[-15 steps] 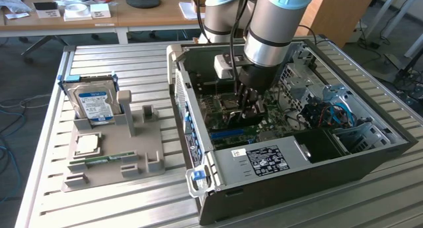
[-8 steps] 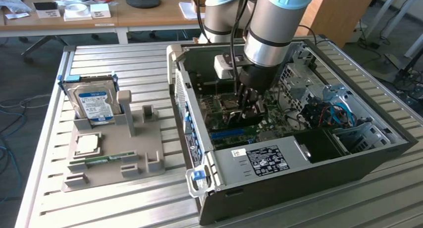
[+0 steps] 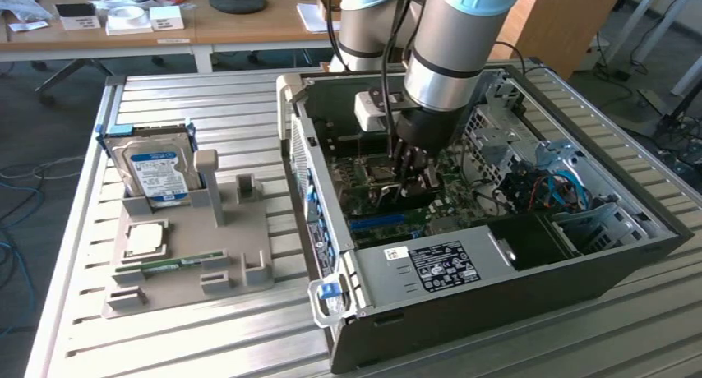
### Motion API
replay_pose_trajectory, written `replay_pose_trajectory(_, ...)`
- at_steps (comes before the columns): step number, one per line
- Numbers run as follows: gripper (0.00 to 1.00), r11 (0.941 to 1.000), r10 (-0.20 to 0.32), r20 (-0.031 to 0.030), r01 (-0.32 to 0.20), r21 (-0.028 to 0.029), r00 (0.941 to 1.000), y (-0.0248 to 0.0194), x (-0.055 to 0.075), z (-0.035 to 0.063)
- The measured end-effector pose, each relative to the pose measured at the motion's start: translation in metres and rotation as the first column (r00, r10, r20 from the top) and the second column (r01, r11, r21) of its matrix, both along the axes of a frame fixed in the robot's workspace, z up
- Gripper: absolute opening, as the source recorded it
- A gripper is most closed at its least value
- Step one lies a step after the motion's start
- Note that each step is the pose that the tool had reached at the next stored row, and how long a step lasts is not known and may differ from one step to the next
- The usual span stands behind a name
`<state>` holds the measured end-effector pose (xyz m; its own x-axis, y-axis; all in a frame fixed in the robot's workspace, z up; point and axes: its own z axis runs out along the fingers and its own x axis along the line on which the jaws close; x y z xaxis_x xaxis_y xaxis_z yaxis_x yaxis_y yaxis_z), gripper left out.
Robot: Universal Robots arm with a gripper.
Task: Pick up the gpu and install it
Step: 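Insert the gpu into the slot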
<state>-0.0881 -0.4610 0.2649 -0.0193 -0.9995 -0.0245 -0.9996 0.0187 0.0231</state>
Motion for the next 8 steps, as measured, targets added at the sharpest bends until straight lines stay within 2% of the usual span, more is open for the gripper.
replay_pose_trajectory(8,0.27,1.0,0.0,0.0,0.0,0.0,1.0,0.0,-0.0014,0.0)
